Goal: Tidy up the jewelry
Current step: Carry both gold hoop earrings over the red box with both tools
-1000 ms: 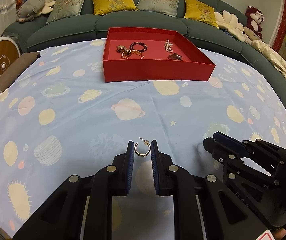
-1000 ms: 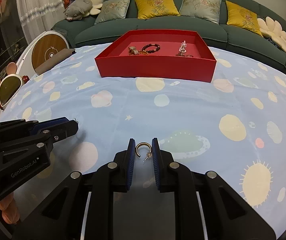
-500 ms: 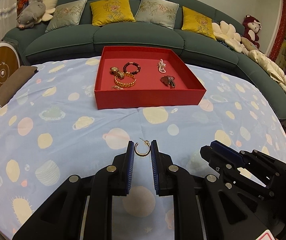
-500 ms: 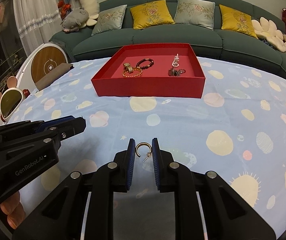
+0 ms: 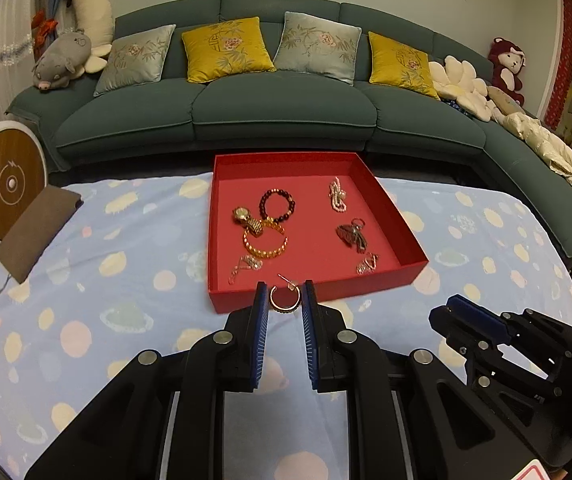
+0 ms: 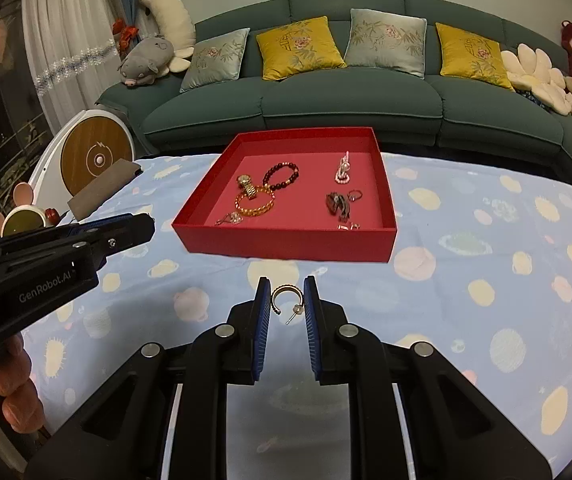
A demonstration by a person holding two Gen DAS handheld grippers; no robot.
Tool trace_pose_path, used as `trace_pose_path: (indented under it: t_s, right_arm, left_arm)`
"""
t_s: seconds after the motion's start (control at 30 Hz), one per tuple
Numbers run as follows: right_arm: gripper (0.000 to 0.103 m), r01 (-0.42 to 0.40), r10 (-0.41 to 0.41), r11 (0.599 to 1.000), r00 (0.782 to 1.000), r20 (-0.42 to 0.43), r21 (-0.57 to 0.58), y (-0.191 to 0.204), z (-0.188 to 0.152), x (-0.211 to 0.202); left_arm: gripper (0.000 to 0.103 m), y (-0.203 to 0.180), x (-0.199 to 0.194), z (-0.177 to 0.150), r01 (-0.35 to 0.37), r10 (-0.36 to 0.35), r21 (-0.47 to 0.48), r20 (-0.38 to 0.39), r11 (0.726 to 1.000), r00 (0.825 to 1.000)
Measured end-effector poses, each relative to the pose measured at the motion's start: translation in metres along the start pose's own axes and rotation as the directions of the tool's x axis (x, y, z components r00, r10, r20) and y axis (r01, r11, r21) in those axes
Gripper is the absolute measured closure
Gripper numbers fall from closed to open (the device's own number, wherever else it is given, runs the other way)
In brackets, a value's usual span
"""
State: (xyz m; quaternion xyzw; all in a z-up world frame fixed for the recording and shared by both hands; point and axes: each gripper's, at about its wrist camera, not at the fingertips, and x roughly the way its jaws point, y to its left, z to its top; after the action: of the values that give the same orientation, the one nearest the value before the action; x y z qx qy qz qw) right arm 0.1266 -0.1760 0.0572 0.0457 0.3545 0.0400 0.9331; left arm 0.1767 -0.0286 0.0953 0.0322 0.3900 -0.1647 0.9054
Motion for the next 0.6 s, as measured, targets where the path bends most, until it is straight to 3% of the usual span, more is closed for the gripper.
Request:
trace_pose_path:
  t_s: [0.23, 0.6]
  right_arm:
    - [0.087, 0.019, -0.019, 1.0, 1.0, 0.01, 0.014, -0.02, 0.045, 0.034]
    - [0.087, 0.034, -0.033, 0.998, 0.999, -0.024, 0.051, -0.043, 0.085, 0.1]
  left_arm:
    - [0.089, 0.011, 0.039, 0.042, -0.036, 0.036, -0.018, 0.009, 0.999, 0.999]
    - [0.089, 0.01, 0.106, 0.074, -0.123, 0.123, 0.023, -0.003, 0.992, 0.992]
